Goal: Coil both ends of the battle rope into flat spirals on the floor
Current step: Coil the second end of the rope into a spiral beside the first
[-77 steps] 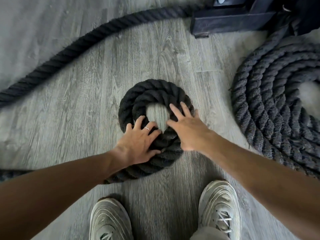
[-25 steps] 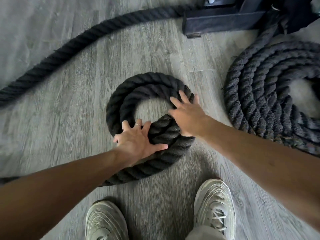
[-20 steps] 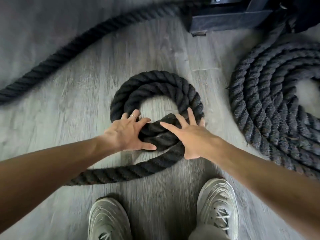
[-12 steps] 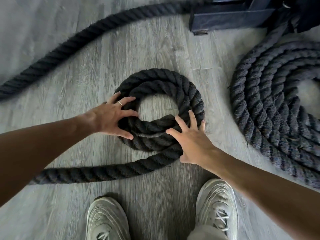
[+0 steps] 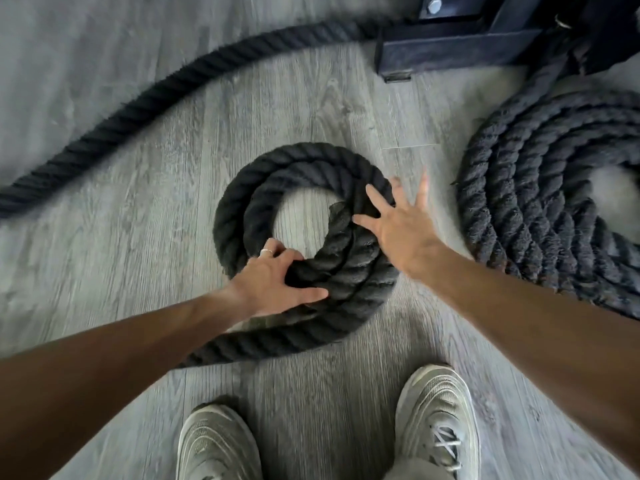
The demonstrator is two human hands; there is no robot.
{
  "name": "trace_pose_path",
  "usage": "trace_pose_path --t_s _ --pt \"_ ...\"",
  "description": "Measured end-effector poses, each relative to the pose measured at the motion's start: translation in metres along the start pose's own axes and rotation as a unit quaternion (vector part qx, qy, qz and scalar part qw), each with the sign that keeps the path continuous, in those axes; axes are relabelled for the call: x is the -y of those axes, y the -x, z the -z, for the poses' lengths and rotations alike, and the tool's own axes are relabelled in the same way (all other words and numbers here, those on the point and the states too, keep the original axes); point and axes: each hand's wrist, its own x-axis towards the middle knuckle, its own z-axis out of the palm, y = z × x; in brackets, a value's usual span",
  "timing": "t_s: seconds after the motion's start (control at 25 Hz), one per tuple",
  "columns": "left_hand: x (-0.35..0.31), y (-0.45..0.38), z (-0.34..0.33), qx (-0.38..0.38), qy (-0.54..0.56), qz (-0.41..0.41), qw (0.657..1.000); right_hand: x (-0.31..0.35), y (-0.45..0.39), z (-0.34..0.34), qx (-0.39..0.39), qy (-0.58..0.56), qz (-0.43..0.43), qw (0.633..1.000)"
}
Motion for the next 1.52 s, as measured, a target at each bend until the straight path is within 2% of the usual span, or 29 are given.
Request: trace_pose_path --t_s 0.08,0.16,0.24,0.28,0.36,0.48,0.72,0.92,1.04,1.12,1.24,1.28,1.36,1.44,1.52 --pt "0.003 0.001 -0.002 0.003 0.026 -0.031 0.999 0.018 0.013 -0.003 -0.003 -0.082 -0.009 0.997" --pt "0.011 -0.001 0.010 -0.044 0.015 -0.065 0.997 0.039 0.032 -0.004 -0.010 -0.216 0.003 0.976" --pt "0.020 -0.007 0.031 -0.100 -0.057 -0.096 0.989 0.063 0.053 -0.003 0.016 -0.318 0.065 0.946" --pt "0.026 -0.011 0.042 -0.112 -0.132 -0.102 0.980 0.077 0.062 -0.003 0.034 -0.331 0.099 0.938" --pt "0.034 -0.018 0.059 -0.076 -0.246 -0.072 0.964 0.098 0.071 -0.005 0.062 -0.314 0.126 0.939" --pt "0.040 -0.021 0.065 0.013 -0.241 -0.026 0.970 0.103 0.069 -0.009 0.051 -0.282 0.112 0.951" --pt "0.043 -0.012 0.055 -0.019 -0.208 -0.033 0.977 0.084 0.055 -0.019 -0.004 -0.227 0.149 0.962" --pt "0.033 0.007 0.018 -0.064 -0.191 0.000 0.979 0.016 0.031 -0.027 -0.022 -0.147 0.220 0.964" --pt "0.021 0.014 -0.004 -0.070 -0.231 -0.011 0.970 -0.020 0.019 -0.029 -0.055 -0.120 0.136 0.982" --pt "0.015 0.012 -0.008 -0.041 -0.193 -0.054 0.979 -0.026 0.013 -0.027 -0.065 -0.136 0.061 0.987" --pt "0.021 0.010 0.006 -0.021 -0.168 -0.136 0.976 -0.005 0.021 -0.021 -0.069 -0.175 0.021 0.982" --pt "0.028 0.008 0.013 -0.035 -0.188 -0.166 0.967 0.008 0.030 -0.020 -0.079 -0.207 0.029 0.975" --pt "0.044 0.005 0.032 -0.049 -0.273 -0.189 0.942 0.042 0.053 -0.021 -0.080 -0.265 0.119 0.954" --pt "0.056 0.001 0.049 -0.006 -0.334 -0.162 0.929 0.072 0.067 -0.021 -0.044 -0.265 0.211 0.940" --pt "0.060 -0.003 0.057 0.054 -0.354 -0.142 0.923 0.082 0.062 -0.018 -0.014 -0.269 0.233 0.934"
